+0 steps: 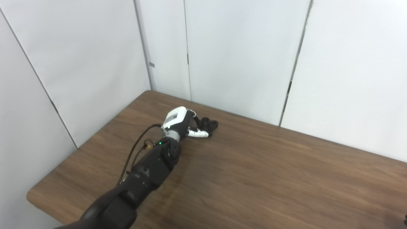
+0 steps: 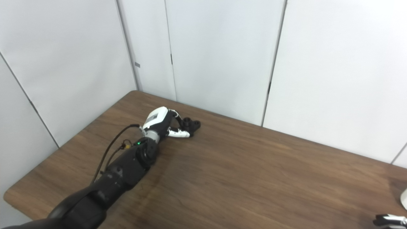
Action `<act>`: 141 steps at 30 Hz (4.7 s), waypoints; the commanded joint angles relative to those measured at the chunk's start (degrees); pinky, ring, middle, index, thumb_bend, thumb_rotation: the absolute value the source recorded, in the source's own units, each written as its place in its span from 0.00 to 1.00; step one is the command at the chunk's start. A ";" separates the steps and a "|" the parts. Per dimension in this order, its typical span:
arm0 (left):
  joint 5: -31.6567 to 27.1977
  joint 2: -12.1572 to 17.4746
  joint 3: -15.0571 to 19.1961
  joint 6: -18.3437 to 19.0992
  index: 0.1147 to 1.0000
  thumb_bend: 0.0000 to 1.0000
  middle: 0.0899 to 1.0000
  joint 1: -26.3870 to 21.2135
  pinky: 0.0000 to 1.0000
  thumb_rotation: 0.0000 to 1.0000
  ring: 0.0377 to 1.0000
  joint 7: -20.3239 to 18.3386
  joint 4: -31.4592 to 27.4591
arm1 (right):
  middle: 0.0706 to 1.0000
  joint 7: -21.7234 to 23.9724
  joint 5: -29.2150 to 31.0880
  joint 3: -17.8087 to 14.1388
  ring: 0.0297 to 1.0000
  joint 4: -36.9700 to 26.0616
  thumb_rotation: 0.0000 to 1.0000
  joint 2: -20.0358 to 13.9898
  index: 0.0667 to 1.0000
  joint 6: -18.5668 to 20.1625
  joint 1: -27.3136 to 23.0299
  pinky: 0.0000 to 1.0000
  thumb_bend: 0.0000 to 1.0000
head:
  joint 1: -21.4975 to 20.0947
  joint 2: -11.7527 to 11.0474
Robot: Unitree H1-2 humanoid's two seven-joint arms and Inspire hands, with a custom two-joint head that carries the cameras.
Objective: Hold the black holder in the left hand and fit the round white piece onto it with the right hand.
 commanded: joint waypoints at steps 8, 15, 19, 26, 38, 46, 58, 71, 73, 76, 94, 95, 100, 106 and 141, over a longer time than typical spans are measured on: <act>-1.18 -2.22 -5.20 -3.41 0.41 0.52 0.90 6.09 1.00 0.06 0.99 -9.22 -10.54 | 0.58 -0.32 -0.41 0.24 0.49 -2.67 0.12 0.20 0.46 0.44 -2.99 0.41 0.50 | -4.18 0.42; 0.39 -2.81 -9.47 -1.15 0.42 0.52 0.90 9.24 0.93 0.07 0.97 -14.67 -22.87 | 0.57 -0.43 -1.39 0.39 0.48 -3.67 0.12 0.80 0.46 1.44 -3.37 0.41 0.50 | -7.12 1.07; 1.50 -2.95 -12.11 -1.59 0.42 0.52 0.91 10.12 0.98 0.07 0.98 -18.59 -28.50 | 0.58 0.17 -1.51 0.60 0.50 -4.17 0.12 1.21 0.46 3.01 -3.39 0.42 0.50 | -9.90 1.85; 3.29 -4.37 -15.77 -4.68 0.42 0.52 0.91 11.52 0.93 0.07 0.98 -22.31 -33.81 | 0.59 -0.24 -2.67 1.09 0.49 -4.66 0.13 1.93 0.46 3.42 -3.36 0.41 0.50 | -15.15 3.47; 9.93 -7.04 -20.32 -11.33 0.42 0.52 0.89 12.08 0.91 0.06 0.95 -21.21 -30.12 | 0.60 -1.17 -5.96 2.14 0.53 -5.73 0.14 3.96 0.46 3.90 -3.66 0.43 0.50 | -24.02 5.84; 12.39 -7.67 -22.31 -15.03 0.42 0.52 0.89 11.69 0.90 0.06 0.94 -20.49 -25.60 | 0.61 -0.92 -7.76 2.26 0.53 -7.06 0.14 4.47 0.46 5.58 -3.81 0.45 0.50 | -27.22 6.35; 16.27 -3.62 -23.05 -19.35 0.42 0.52 0.87 11.33 0.87 0.06 0.92 -17.32 -22.77 | 0.75 12.54 -23.32 5.44 0.68 -15.04 0.29 -4.78 0.76 19.43 -10.13 0.53 0.72 | -47.28 1.98; 14.07 0.69 -20.25 -25.44 0.42 0.52 0.84 11.01 0.80 0.05 0.87 -17.28 -19.72 | 0.91 25.55 -49.40 10.24 0.90 -11.82 0.36 -8.27 0.82 30.24 -24.92 0.82 0.85 | -69.76 -6.90; 14.64 0.94 -20.40 -26.10 0.42 0.52 0.85 10.83 0.79 0.06 0.88 -17.11 -19.02 | 0.93 26.38 -51.22 9.94 0.92 -10.36 0.38 -8.51 0.83 31.02 -26.43 0.85 0.85 | -70.77 -7.54; 14.68 1.07 -20.44 -26.21 0.42 0.52 0.86 10.80 0.81 0.06 0.89 -17.72 -18.70 | 0.94 26.48 -52.30 9.18 0.93 -7.65 0.42 -9.40 0.83 31.77 -28.08 0.86 0.86 | -71.92 -8.32; 14.04 1.14 -19.71 -28.82 0.42 0.52 0.85 10.94 0.81 0.06 0.89 -16.53 -16.87 | 0.95 28.10 -48.30 7.94 0.93 4.96 0.42 -14.49 0.87 35.95 -31.65 0.85 0.97 | -71.38 -8.88; 14.03 1.11 -19.69 -28.77 0.42 0.52 0.85 10.94 0.81 0.06 0.89 -16.52 -16.81 | 0.95 28.82 -48.52 8.24 0.93 5.17 0.42 -14.69 0.87 36.27 -31.78 0.85 0.97 | -71.18 -8.92; 13.92 0.87 -19.78 -29.40 0.42 0.52 0.85 10.86 0.80 0.06 0.88 -15.99 -16.02 | 0.95 32.41 -49.09 9.76 0.93 6.32 0.41 -15.36 0.88 38.51 -32.64 0.86 0.98 | -71.01 -9.05; 13.32 0.97 -19.63 -29.20 0.42 0.52 0.85 10.95 0.80 0.06 0.89 -16.73 -16.35 | 0.94 32.58 -48.00 10.33 0.93 7.92 0.39 -15.64 0.87 39.48 -32.99 0.86 0.99 | -70.25 -9.06; 14.22 0.67 -20.69 -32.30 0.42 0.52 0.85 11.46 0.88 0.06 0.91 -13.25 -13.48 | 0.91 23.29 -42.48 10.16 0.90 21.60 0.38 -13.92 0.83 40.32 -36.09 0.86 0.91 | -67.56 -8.63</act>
